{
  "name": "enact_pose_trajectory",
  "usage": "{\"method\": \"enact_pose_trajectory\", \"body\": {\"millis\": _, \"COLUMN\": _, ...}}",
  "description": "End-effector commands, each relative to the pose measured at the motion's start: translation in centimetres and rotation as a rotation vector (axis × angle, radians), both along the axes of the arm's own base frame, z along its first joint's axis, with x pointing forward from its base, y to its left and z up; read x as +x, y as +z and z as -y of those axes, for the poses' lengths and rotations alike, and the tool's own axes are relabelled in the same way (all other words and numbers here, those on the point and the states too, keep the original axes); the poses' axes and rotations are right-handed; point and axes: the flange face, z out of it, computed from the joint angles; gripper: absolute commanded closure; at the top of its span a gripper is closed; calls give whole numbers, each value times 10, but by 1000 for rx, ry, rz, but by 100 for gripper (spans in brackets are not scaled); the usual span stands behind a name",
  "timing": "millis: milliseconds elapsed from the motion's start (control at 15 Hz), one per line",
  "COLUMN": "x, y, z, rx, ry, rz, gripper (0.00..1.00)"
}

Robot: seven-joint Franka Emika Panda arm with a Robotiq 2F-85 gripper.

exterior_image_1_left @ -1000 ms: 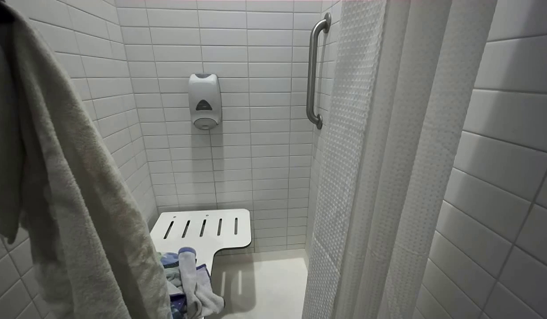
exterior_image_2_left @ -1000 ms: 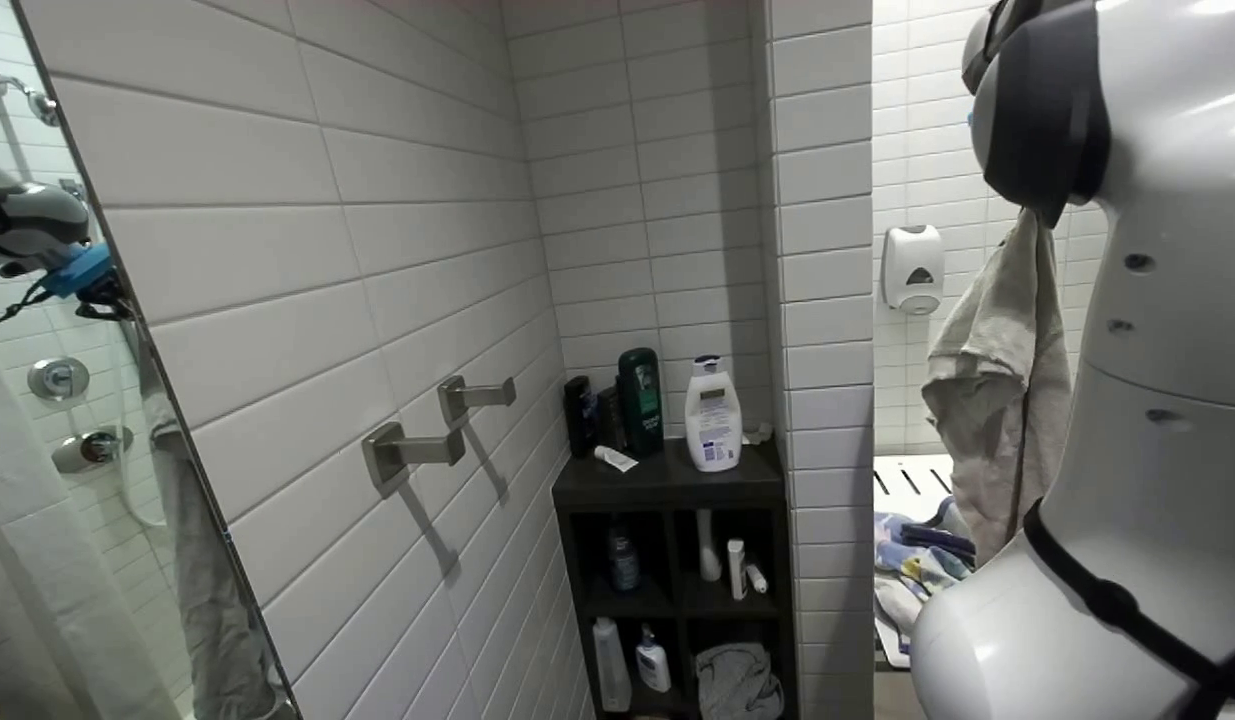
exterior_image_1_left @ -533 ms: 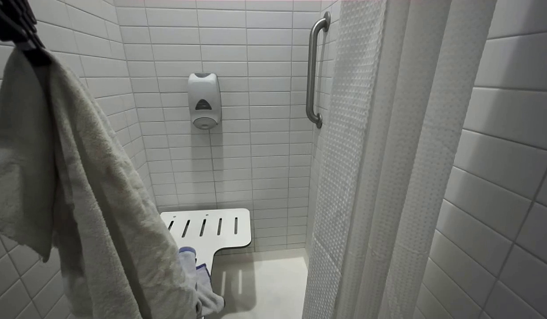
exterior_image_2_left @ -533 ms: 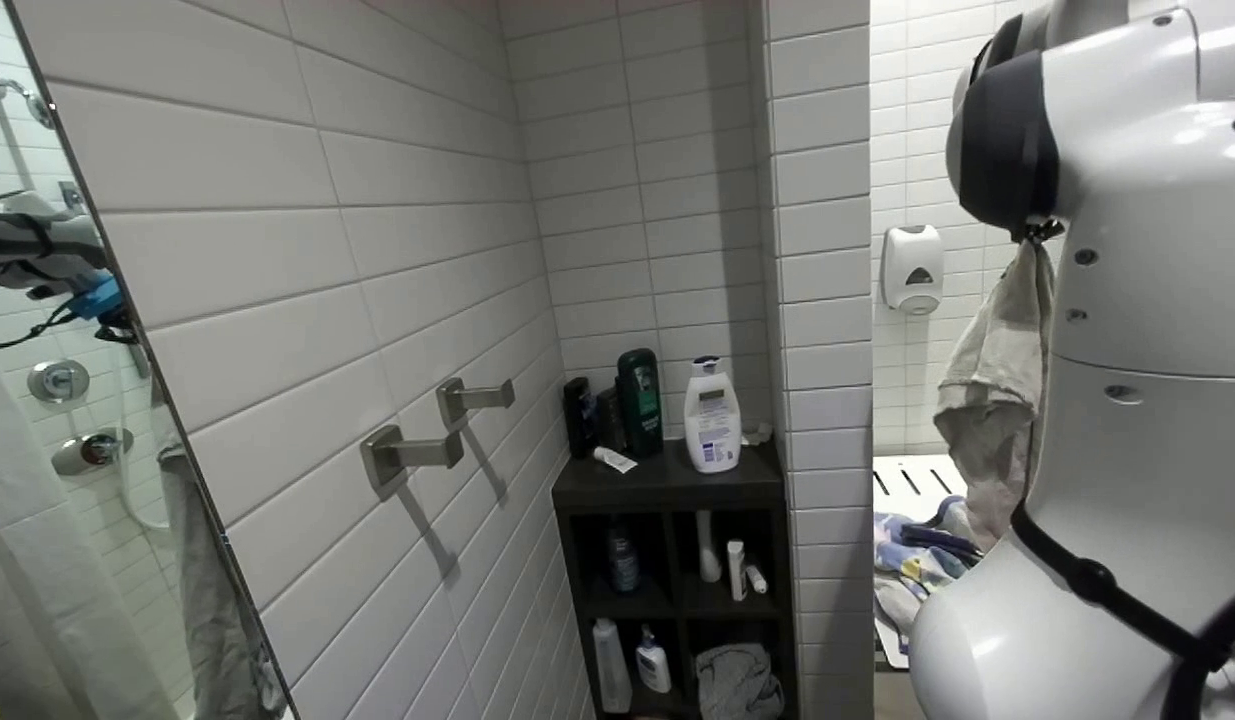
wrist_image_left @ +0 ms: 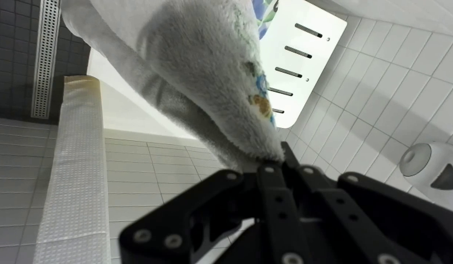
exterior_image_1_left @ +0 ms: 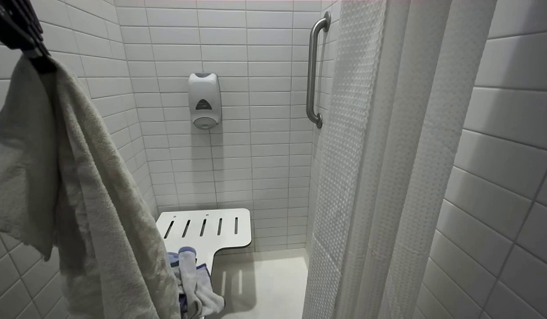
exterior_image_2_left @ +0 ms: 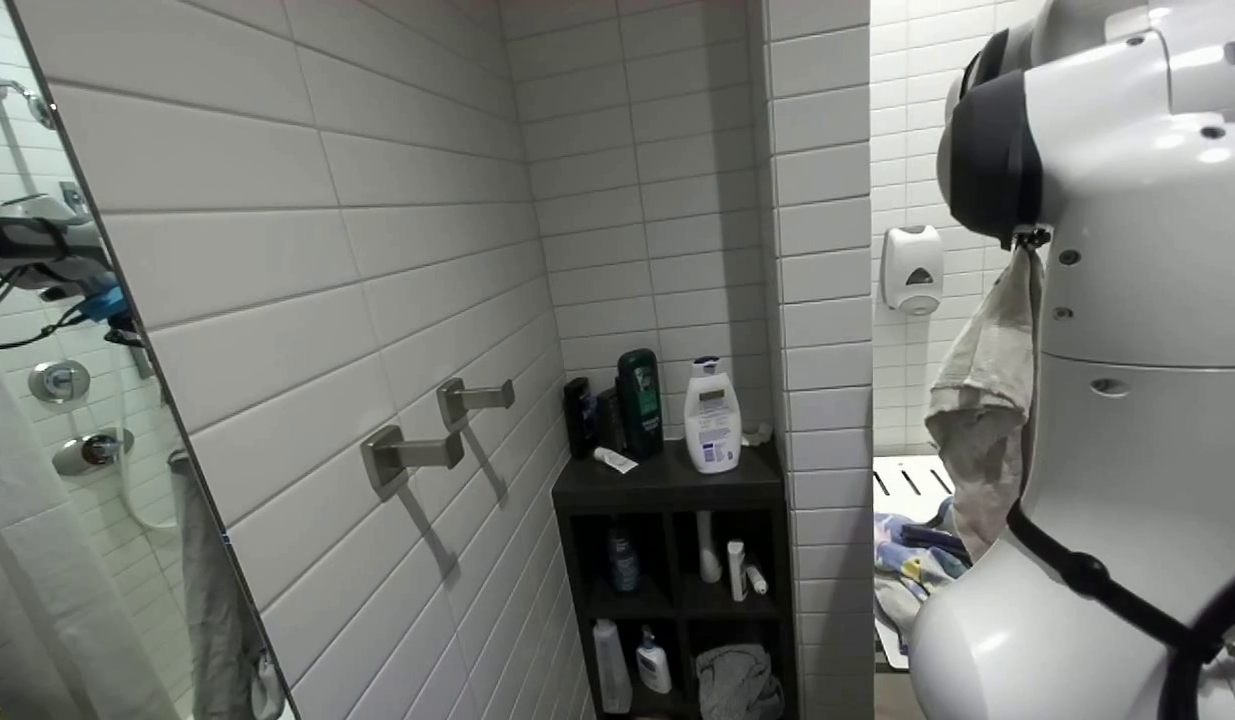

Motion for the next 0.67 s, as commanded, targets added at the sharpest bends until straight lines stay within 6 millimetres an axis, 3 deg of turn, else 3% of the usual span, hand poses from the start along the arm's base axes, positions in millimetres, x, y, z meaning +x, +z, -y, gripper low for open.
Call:
{"method": "enact_pose_trajectory", "body": {"millis": 0, "x": 8, "y": 0, "z": -1, "rx": -18, "ry": 17, "rz": 45, "gripper": 99}}
{"method": "enact_pose_trajectory", "body": {"millis": 333, "x": 40, "y": -16, "z": 15, "rx": -37, "ry": 42, "rz": 56, "gripper": 99}}
{"method": "enact_pose_trajectory", "body": {"millis": 600, "x": 61, "y": -54, "z": 38, "rx": -15, "ry": 15, "rz": -49, "gripper": 99}}
